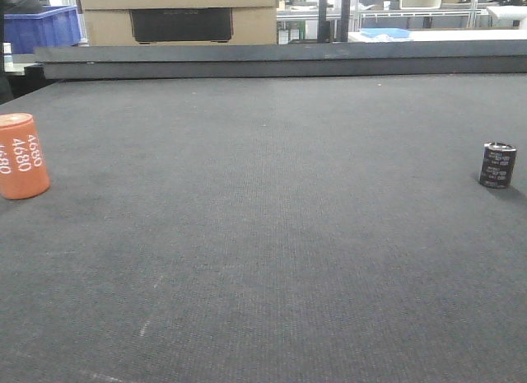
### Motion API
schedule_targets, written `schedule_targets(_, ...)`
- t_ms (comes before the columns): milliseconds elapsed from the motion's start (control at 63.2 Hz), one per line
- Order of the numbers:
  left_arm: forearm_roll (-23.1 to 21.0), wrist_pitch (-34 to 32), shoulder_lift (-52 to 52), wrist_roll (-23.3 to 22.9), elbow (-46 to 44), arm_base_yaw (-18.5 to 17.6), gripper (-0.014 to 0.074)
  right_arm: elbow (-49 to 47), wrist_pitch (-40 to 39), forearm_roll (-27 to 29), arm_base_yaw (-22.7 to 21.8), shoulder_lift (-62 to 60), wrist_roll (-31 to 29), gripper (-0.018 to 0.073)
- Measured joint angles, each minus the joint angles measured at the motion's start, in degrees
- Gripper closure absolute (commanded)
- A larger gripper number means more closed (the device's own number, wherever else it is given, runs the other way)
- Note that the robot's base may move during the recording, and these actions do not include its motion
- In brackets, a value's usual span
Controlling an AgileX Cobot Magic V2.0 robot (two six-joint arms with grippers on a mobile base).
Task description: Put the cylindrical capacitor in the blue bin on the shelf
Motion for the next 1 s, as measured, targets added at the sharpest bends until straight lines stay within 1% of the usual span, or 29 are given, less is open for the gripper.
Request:
schedule_targets(95,0.0,1.29,3.46,0.0,-0.09,-2.07,-0.0012,0.0,0.57,0.0,0.0,3.08,0.0,0.0111)
schedule_targets(206,-0.12,2.01,7.77,0.0,0.19,-7.5,-0.0012,0.0,1.23,0.05,0.29,5.24,0.0,0.0111)
schedule_targets(269,-0.12,1.25,10.4,0.0,1.39,-10.41,-0.001,0.0,1.58,0.18,0.63,5.7,0.0,0.0113)
schedule_targets(348,-0.77,-2.59,13.84,0.0,4.47,-14.22,0.0006,0.0,1.7,0.32,1.16,5.79,0.0,0.0113)
schedule_targets(411,-2.8,-9.38,17.15,0.0,8.6,-16.19,0.0017,0.0,1.82,0.32,1.7,5.79,0.0,0.0113)
schedule_targets(443,-4.11,-14.86,19.36,0.0,11.39,-16.77,0.0017,-0.1,1.82,0.32,1.93,5.79,0.0,0.0113)
schedule_targets(506,-5.67,-23.65,22.88,0.0,15.32,-16.87,0.0017,-0.1,1.94,0.32,2.06,5.79,0.0,0.0113)
schedule_targets(538,-6.53,-29.14,25.43,0.0,17.4,-16.75,0.0017,-0.1,1.94,0.32,2.21,5.79,0.0,0.0113)
schedule_targets(617,-8.46,-37.04,30.93,0.0,19.58,-15.18,0.0017,-0.1,1.94,0.32,2.32,5.79,0.0,0.0113)
schedule_targets(759,-10.36,-46.96,40.8,0.0,20.05,-11.43,0.0017,-0.1,1.94,0.32,2.32,5.79,0.0,0.0113)
schedule_targets(839,-10.65,-52.81,46.08,0.0,20.05,-10.59,0.0017,-0.1,1.94,0.32,2.32,5.79,0.0,0.0113)
schedule_targets(997,-7.03,-61.7,54.57,0.0,20.05,-10.46,0.0017,-0.1,1.94,0.32,2.32,5.79,0.0,0.0113)
